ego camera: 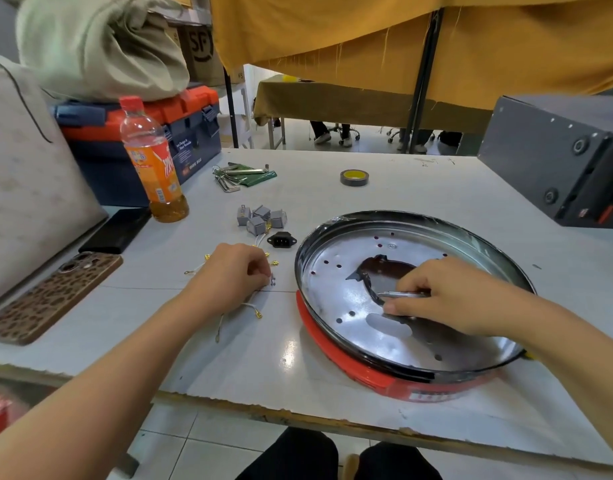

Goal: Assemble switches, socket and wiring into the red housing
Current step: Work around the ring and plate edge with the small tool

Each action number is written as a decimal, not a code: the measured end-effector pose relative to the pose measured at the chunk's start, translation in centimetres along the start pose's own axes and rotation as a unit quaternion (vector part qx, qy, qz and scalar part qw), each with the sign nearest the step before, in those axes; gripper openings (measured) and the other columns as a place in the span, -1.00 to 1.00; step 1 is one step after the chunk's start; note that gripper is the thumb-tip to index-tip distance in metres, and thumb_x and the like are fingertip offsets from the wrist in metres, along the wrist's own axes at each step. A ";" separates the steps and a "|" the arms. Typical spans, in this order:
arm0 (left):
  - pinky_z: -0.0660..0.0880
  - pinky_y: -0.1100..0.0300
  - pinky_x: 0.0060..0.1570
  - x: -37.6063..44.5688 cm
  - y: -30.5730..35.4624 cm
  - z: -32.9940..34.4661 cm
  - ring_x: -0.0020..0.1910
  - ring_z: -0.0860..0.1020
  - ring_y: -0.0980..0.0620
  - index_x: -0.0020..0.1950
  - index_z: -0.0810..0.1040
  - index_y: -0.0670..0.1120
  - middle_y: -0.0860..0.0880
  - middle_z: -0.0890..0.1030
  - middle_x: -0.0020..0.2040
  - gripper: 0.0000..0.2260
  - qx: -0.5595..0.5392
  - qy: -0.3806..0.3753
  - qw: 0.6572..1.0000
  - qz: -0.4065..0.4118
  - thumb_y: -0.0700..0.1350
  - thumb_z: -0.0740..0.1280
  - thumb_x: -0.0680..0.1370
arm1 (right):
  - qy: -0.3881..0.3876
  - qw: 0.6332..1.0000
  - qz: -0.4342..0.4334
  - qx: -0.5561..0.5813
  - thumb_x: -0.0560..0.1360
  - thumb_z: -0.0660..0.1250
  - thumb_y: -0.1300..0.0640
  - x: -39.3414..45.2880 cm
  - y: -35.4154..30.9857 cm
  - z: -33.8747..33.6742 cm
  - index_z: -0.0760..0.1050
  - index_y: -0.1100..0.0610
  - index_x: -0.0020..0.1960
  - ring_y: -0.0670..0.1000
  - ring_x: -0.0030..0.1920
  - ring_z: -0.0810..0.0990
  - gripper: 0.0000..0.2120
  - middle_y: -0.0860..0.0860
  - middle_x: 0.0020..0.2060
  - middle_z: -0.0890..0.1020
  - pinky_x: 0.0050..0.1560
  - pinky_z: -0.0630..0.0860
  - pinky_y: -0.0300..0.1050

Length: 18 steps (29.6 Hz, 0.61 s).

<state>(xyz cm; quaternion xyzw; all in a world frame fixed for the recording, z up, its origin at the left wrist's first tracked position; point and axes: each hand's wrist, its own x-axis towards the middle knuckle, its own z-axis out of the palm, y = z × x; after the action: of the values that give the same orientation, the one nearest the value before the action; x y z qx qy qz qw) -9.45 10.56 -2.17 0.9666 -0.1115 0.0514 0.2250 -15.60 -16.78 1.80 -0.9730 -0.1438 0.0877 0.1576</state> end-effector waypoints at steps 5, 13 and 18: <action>0.45 0.47 -0.27 -0.2 0.7 -0.9 -0.24 0.58 0.19 -0.21 0.59 -0.09 0.02 0.65 -0.24 -0.92 -0.069 0.041 0.997 0.019 -0.24 0.39 0.47 | -0.014 1.000 0.002 0.020 0.46 0.32 -0.16 -0.1 -0.3 -0.4 0.37 -0.05 -0.56 -0.09 -0.48 0.23 -0.55 -0.07 -0.57 0.30 -0.37 0.20 -0.17; 0.57 0.29 -0.13 -0.3 3.5 -3.6 -0.19 0.61 0.13 -0.12 0.65 0.08 0.08 0.67 -0.19 -0.88 -0.195 0.020 0.976 0.093 -0.14 0.39 0.47 | 0.021 0.998 0.010 0.053 0.46 0.36 -0.06 2.8 -2.4 -1.0 0.43 0.17 -0.42 -0.05 -0.52 0.26 -0.60 0.02 -0.53 0.35 -0.52 0.21 -0.27; 0.53 0.31 -0.07 0.1 4.2 -3.5 -0.14 0.60 0.19 -0.11 0.65 0.13 0.17 0.65 -0.15 -0.89 -0.188 -0.032 0.974 0.125 -0.09 0.37 0.48 | -0.029 0.982 0.088 0.163 0.43 0.41 -0.01 3.5 -1.9 -0.4 0.48 0.10 -0.47 -0.11 -0.57 0.33 -0.65 -0.09 -0.61 0.41 -0.57 0.21 -0.35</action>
<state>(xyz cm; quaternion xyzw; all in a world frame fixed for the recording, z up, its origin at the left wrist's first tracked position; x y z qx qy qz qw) -10.58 8.43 2.76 0.8867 -0.2464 0.0263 0.3904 -12.67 -14.09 2.36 -0.9402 -0.0458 0.1514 0.3017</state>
